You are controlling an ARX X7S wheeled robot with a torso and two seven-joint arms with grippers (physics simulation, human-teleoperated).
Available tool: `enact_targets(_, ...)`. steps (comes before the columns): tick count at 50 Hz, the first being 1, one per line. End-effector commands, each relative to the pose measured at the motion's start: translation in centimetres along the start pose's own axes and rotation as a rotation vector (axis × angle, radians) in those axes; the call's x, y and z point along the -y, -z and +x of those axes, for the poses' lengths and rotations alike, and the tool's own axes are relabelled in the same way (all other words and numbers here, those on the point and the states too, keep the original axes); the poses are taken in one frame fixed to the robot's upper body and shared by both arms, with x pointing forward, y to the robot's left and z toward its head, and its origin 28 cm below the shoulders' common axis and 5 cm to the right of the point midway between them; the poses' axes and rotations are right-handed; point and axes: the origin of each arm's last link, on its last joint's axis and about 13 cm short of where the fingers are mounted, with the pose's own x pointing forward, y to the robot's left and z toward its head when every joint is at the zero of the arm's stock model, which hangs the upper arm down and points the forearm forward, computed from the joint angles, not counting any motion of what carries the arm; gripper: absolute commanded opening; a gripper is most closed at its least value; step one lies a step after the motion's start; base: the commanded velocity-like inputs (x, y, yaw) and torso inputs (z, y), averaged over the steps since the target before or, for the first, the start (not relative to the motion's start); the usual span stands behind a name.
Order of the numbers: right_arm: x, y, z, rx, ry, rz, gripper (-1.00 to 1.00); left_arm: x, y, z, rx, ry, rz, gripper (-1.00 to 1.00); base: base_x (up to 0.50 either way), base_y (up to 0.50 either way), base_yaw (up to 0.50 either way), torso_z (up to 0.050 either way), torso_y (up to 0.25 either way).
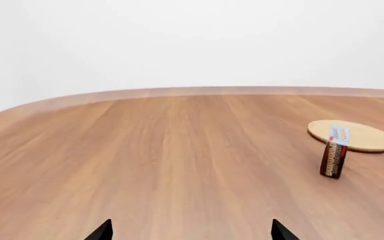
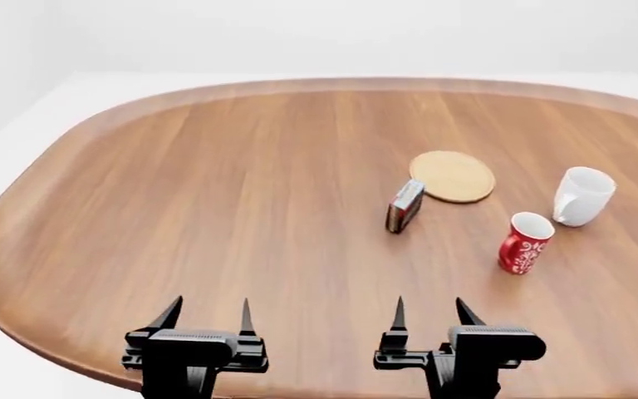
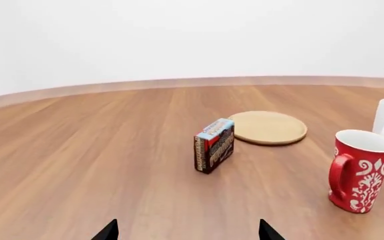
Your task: Put the chocolate pudding to the left of the plate.
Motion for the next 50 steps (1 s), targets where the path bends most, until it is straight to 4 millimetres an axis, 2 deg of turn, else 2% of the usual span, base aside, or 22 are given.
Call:
enact_targets(1, 0.00, -0.02, 0.01, -0.002, -0.001, 0.001, 1.00, 0.01, -0.01, -0.03, 0.004, 0.005, 0.000, 1.00, 0.50, 0.00, 0.00, 0.000, 0.000)
enact_targets(50, 0.02, -0.06, -0.01, -0.001, 0.002, 0.004, 1.00, 0.02, -0.05, -0.14, 0.013, 0.009, -0.002, 1.00, 0.50, 0.00, 0.00, 0.000, 0.000)
